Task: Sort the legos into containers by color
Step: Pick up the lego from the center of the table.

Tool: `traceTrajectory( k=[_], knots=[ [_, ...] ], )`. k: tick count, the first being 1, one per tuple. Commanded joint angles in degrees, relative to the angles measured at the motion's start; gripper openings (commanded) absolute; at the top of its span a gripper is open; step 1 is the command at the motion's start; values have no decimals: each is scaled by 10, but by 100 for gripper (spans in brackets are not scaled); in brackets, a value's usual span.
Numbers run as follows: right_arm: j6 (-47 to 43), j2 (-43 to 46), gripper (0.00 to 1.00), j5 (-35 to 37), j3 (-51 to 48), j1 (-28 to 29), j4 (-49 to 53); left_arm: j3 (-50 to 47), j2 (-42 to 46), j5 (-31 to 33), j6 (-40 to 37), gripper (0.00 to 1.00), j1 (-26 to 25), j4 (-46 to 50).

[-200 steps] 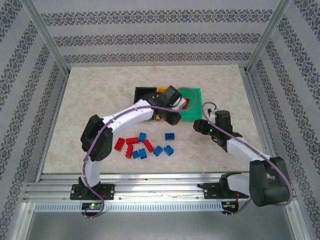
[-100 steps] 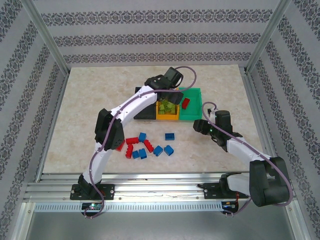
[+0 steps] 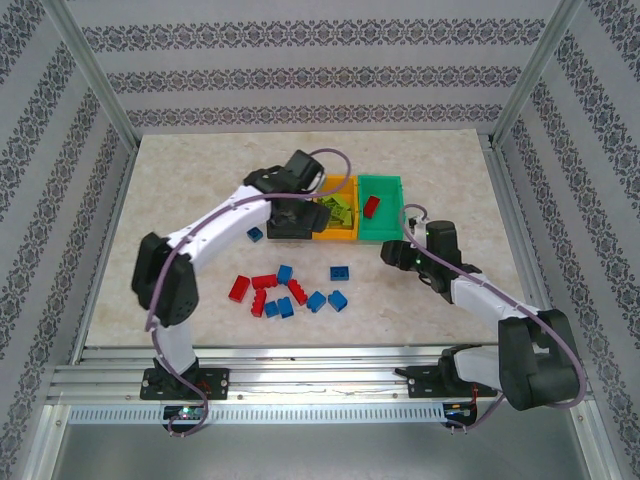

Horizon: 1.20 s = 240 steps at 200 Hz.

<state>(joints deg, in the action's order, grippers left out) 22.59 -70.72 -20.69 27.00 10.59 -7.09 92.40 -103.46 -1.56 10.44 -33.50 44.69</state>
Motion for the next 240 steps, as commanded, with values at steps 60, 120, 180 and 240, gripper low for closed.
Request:
traceTrajectory(
  k=[60,120,180,240],
  knots=[
    [13,-31,54,6,26,158,80,-154,167,-73,-7,82,72,-36],
    [14,-63,56,56,127,203,166,-155,153,-186,14,82,139,-52],
    [19,-185,63,86,212,243,199,-186,163,-254,50,82,185,-89],
    [35,-248,70,160,272,281,271,-194,177,-280,52,82,185,-98]
  ],
)
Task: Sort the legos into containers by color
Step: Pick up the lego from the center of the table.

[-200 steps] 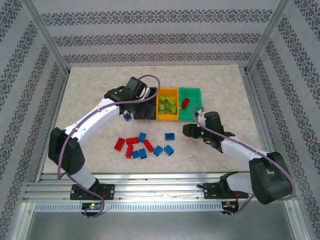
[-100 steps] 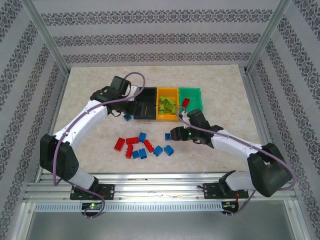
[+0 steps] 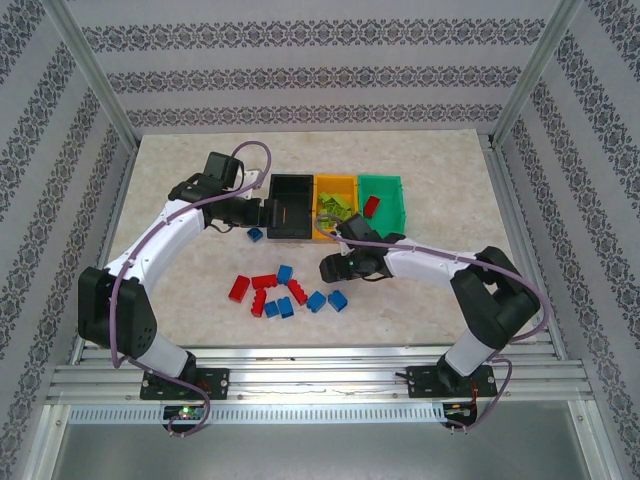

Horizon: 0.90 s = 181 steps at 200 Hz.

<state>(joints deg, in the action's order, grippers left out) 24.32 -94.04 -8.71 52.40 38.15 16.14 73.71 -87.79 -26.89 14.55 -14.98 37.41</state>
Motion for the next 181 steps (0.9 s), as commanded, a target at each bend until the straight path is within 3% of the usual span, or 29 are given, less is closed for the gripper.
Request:
traceTrajectory(
  k=[1,34,181],
  knots=[
    [18,-15,70,40,18,5,39,-7,20,-27,11,82,0,-25],
    [34,-23,74,47,19,25,24,-7,19,-21,8,82,0,-24],
    [24,-131,72,82,110,61,55,-8,32,-5,-2,82,0,-21]
  ],
)
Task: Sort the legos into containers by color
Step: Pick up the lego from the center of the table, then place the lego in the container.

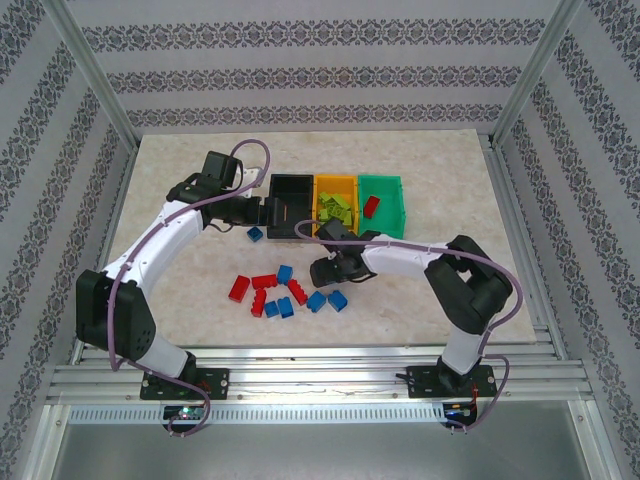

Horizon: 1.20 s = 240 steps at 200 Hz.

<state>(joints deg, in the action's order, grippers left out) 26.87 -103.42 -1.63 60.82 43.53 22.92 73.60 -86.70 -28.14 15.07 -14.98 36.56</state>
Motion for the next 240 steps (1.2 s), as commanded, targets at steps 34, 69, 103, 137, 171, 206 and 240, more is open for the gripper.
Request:
traceTrajectory(
  k=[34,69,103,137,171,206,240],
  knots=[
    [-6,-33,52,8,33,8,-6,-6,21,8,-8,82,0,-12],
    [-20,-11,46,5,55,4,2,-6,18,8,-4,82,2,-14],
    [-44,-36,46,-27,146,-4,16,-6,8,10,7,81,17,-11],
    [-56,-85,46,-52,259,-21,19,-9,14,5,31,81,56,-14],
    [-67,-173,51,-54,396,-58,38,-26,27,-12,48,81,96,-39],
    [-64,-217,63,-75,480,-80,59,-30,44,11,40,81,103,-39],
    [-68,-164,64,-74,421,-66,40,-29,48,15,37,81,103,-37]
  ],
)
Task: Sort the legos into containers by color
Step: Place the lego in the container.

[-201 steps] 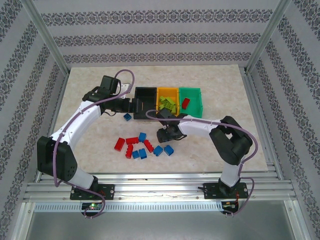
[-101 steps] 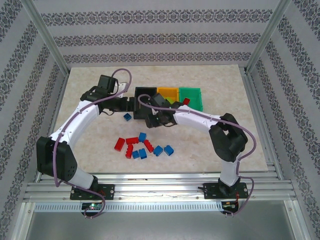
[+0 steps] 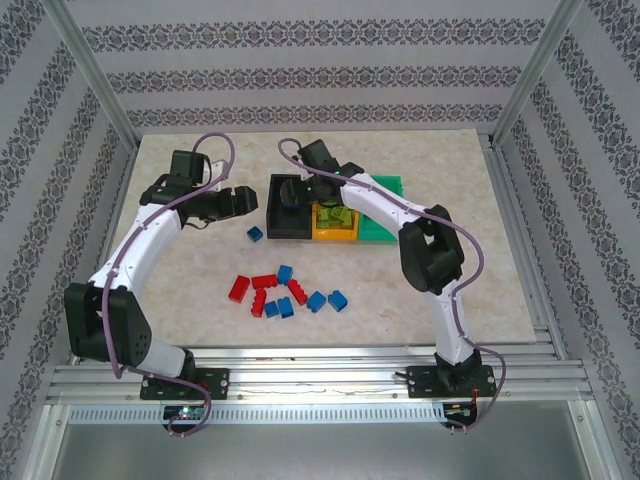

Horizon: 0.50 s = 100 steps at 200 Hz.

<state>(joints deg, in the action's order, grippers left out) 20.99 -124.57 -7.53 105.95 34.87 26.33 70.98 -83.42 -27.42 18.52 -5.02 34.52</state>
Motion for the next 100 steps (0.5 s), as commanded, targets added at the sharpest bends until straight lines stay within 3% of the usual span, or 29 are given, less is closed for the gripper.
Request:
traceTrajectory(
  k=[1,57,100],
  knots=[
    [-9,50,64,-15,-33,20,6,-2,16,8,3,81,4,-17],
    [-6,208,64,-28,-286,64,-70,0,7,-7,4,81,4,-14],
    [-3,316,64,-5,-437,104,-72,-8,2,-34,18,81,4,-32]
  ],
)
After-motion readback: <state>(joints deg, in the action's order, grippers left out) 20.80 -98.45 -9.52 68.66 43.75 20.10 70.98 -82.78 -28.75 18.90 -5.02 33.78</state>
